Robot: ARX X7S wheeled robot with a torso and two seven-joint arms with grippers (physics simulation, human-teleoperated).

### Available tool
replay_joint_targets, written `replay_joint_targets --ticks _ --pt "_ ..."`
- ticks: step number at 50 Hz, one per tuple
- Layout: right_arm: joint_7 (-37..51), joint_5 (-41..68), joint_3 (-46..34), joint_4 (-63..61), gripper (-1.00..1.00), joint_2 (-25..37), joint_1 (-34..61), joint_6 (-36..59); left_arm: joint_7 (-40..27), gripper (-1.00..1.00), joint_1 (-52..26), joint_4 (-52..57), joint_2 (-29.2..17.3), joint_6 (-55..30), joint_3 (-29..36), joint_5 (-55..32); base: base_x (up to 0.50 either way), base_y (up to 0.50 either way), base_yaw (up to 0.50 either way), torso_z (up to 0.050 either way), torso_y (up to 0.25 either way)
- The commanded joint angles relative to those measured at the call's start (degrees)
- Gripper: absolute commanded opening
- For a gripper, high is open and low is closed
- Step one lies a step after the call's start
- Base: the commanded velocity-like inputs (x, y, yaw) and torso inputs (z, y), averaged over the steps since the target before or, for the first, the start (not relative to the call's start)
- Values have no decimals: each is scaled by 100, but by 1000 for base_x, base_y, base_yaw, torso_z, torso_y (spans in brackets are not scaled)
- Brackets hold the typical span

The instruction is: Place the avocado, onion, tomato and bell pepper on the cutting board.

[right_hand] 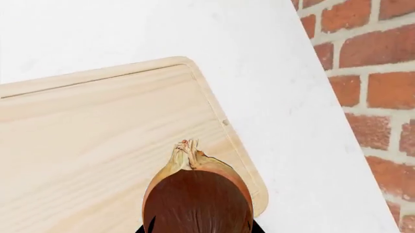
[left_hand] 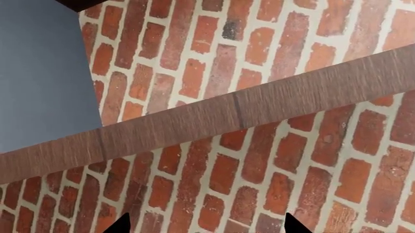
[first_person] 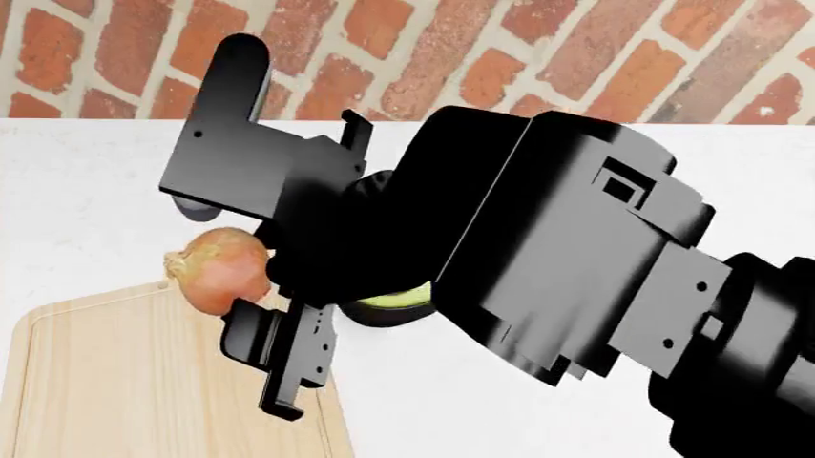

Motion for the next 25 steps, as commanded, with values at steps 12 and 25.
replay_joint_targets --ticks 12,25 --pt "1118 -678 327 -21 -100 -1157 -931 -774 80 100 182 109 -90 149 -175 35 0 0 0 0 0" --pt "1517 -943 370 846 -100 -1879 -1217 -1161 152 100 253 136 -318 200 -264 -6 0 0 0 0 0"
